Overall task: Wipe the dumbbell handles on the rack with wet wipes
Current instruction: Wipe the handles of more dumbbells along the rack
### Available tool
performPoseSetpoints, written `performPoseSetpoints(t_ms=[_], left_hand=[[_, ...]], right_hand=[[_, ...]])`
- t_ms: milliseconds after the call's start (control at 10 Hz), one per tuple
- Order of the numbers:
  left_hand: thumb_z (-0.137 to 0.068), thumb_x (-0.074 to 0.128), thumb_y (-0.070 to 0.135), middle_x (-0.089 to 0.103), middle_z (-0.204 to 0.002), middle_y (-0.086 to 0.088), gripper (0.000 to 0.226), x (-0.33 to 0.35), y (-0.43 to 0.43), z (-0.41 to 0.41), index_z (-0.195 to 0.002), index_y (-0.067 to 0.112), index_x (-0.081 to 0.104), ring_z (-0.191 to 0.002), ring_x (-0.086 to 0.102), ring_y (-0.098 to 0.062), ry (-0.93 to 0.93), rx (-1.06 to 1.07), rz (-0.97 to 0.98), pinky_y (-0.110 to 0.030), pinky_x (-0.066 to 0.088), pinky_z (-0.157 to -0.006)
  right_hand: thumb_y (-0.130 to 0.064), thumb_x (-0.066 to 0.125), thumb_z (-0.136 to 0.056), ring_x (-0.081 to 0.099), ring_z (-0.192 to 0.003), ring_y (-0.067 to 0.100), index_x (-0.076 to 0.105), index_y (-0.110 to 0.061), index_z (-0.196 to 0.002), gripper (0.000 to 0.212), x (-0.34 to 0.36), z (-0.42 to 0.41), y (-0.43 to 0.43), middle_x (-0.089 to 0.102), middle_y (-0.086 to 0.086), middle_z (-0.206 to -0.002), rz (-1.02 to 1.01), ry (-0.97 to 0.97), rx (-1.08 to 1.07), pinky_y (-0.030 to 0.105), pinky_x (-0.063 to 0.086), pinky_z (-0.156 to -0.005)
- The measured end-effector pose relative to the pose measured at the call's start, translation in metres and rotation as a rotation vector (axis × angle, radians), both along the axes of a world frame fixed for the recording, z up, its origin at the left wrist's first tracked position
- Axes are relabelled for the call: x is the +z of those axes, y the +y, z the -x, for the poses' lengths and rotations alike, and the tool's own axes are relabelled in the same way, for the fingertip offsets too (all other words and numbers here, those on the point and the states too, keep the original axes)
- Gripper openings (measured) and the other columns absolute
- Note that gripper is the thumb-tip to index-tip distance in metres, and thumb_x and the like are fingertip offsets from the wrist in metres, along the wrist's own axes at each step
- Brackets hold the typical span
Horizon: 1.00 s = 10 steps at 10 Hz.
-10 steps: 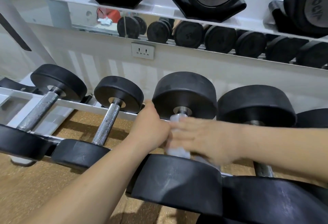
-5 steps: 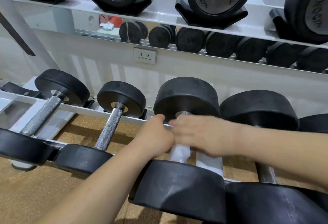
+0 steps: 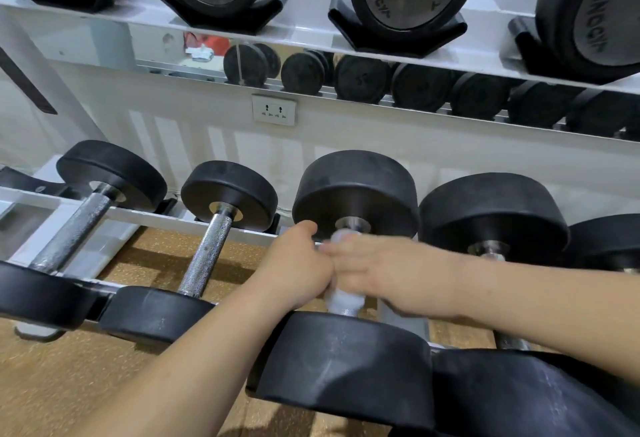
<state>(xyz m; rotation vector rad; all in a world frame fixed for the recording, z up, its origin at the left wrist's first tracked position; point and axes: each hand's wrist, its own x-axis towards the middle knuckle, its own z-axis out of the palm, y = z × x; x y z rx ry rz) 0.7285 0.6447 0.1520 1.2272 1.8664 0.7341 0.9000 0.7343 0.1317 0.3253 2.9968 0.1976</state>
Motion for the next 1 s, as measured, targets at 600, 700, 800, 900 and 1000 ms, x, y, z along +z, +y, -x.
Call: performPoseSetpoints(t_ms=[600,700,800,900,1000], left_hand=[[-0.088,0.058,0.003,0.074,-0.099,0.006,0.03,0.006,-0.001,0.001,-0.101,0.025,0.074,-0.1,0.07,-0.018,-0.046,0.032,-0.159,-0.032,0.056,-0.086],[-0.09,0.063,0.008,0.078,-0.087,0.003,0.02,0.019,-0.002,-0.001,-0.089,0.022,0.079,-0.087,0.072,-0.017,-0.142,0.065,-0.239,-0.029,0.057,-0.072],[-0.098,0.064,0.038,0.078,-0.1,-0.008,0.028,0.033,-0.007,-0.01,-0.102,0.015,0.08,-0.089,0.074,-0.023,-0.522,-0.003,-0.15,-0.041,0.062,-0.088],[-0.085,0.063,0.072,0.076,-0.115,-0.013,0.07,0.038,-0.013,-0.014,-0.118,0.012,0.075,-0.108,0.072,-0.028,-0.641,-0.198,0.002,-0.047,0.055,-0.103],[-0.079,0.081,0.047,0.073,-0.121,-0.019,0.059,0.04,-0.014,-0.026,-0.122,0.007,0.07,-0.116,0.069,-0.034,-0.626,-0.316,-0.038,-0.059,0.043,-0.114]], right_hand=[[-0.01,0.057,-0.089,0.066,-0.096,0.028,0.071,-0.001,-0.122,0.037,0.058,-0.02,-0.054,0.069,0.025,-0.111,1.54,0.528,-0.844,0.039,0.053,-0.086],[-0.006,0.05,-0.097,0.069,-0.098,0.028,0.071,-0.001,-0.127,0.037,0.071,-0.031,-0.057,0.071,0.024,-0.118,1.876,0.895,-0.986,0.047,0.058,-0.089],[-0.016,0.056,-0.099,0.067,-0.113,0.033,0.067,-0.003,-0.134,0.039,0.075,-0.043,-0.059,0.065,0.026,-0.135,1.918,1.029,-0.995,0.054,0.051,-0.104],[-0.018,0.052,-0.104,0.065,-0.124,0.038,0.062,-0.003,-0.138,0.037,0.073,-0.049,-0.065,0.068,0.025,-0.133,1.904,1.117,-0.962,0.058,0.045,-0.113],[-0.016,0.049,-0.107,0.067,-0.119,0.037,0.062,-0.005,-0.135,0.033,0.075,-0.058,-0.073,0.07,0.023,-0.129,1.87,1.23,-0.908,0.059,0.046,-0.112]])
